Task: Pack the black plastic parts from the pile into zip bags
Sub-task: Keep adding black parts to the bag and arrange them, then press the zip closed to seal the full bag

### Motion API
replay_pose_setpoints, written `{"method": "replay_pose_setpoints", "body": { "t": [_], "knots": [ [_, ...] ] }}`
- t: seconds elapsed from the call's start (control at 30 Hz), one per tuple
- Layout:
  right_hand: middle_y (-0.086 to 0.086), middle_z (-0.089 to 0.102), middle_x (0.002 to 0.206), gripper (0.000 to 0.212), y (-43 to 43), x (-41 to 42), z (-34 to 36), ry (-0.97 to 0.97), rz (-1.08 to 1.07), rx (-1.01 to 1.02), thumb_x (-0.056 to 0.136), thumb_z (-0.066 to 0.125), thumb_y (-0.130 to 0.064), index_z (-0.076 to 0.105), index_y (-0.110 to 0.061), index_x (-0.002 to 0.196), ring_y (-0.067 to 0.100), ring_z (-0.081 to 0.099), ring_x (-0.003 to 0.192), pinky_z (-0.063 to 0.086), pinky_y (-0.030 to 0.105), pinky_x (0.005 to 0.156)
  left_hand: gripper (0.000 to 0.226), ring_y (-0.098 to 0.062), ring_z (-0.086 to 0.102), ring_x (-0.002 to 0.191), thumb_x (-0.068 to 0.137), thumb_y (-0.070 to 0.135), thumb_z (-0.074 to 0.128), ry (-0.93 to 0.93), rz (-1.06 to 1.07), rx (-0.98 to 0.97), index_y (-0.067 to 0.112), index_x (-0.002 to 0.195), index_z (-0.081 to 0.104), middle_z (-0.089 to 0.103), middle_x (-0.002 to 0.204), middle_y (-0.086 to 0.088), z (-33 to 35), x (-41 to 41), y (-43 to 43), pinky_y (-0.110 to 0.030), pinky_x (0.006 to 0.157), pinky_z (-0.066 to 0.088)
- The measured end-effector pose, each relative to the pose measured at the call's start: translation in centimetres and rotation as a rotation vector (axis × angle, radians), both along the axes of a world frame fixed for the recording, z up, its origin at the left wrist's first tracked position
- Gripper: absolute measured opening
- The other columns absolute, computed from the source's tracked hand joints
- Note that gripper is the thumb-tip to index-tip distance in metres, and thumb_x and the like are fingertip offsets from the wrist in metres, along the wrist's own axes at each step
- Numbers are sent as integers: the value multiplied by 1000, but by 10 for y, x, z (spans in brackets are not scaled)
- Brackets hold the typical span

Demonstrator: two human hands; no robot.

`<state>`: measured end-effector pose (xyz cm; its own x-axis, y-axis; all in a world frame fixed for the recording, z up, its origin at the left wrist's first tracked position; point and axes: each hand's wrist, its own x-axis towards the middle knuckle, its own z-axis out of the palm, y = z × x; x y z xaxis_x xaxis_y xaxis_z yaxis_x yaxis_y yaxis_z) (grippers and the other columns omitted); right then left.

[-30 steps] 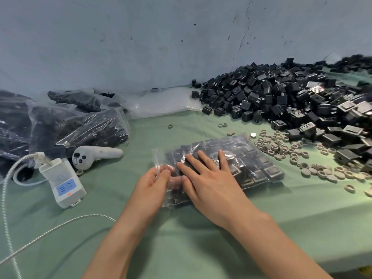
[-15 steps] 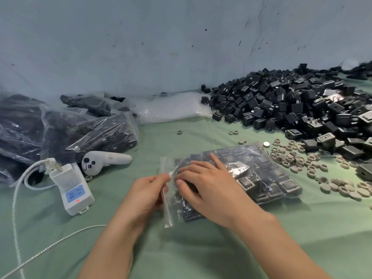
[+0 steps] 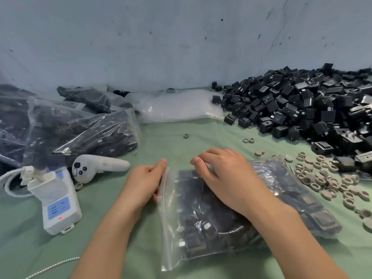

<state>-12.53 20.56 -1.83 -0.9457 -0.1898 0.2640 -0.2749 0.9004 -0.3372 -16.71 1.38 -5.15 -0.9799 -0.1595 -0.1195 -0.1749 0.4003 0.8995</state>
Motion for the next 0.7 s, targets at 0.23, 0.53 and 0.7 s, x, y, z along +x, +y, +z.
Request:
{"method": "replay_pose_setpoints", "body": {
  "t": [0.23, 0.53, 0.7],
  "knots": [
    [-11, 65, 106, 36, 3, -10, -4, -9, 22, -31, 106, 33, -41, 66, -32, 117, 18, 57, 99, 40, 35, 94, 39, -9, 36, 30, 95, 32, 65, -3, -64, -6, -1, 75, 70, 48, 42, 0, -4, -8, 0, -13, 33, 28],
    [-13, 64, 105, 36, 4, -6, -7, -19, 18, -32, 106, 32, -42, 65, -33, 116, 16, 56, 97, 40, 32, 93, 56, -14, 44, 58, 100, 37, 55, 77, -124, -239, -11, 72, 58, 55, 61, -14, -11, -12, -2, -32, 62, 44],
    [-12, 64, 104, 36, 4, -7, -12, -18, 24, -14, 105, 31, -42, 65, -34, 116, 15, 55, 97, 40, 32, 94, 54, -8, 39, 35, 98, 37, 58, 88, -101, -162, 5, 56, 52, 47, 43, 5, -11, -7, -4, -17, 40, 34]
  ]
}}
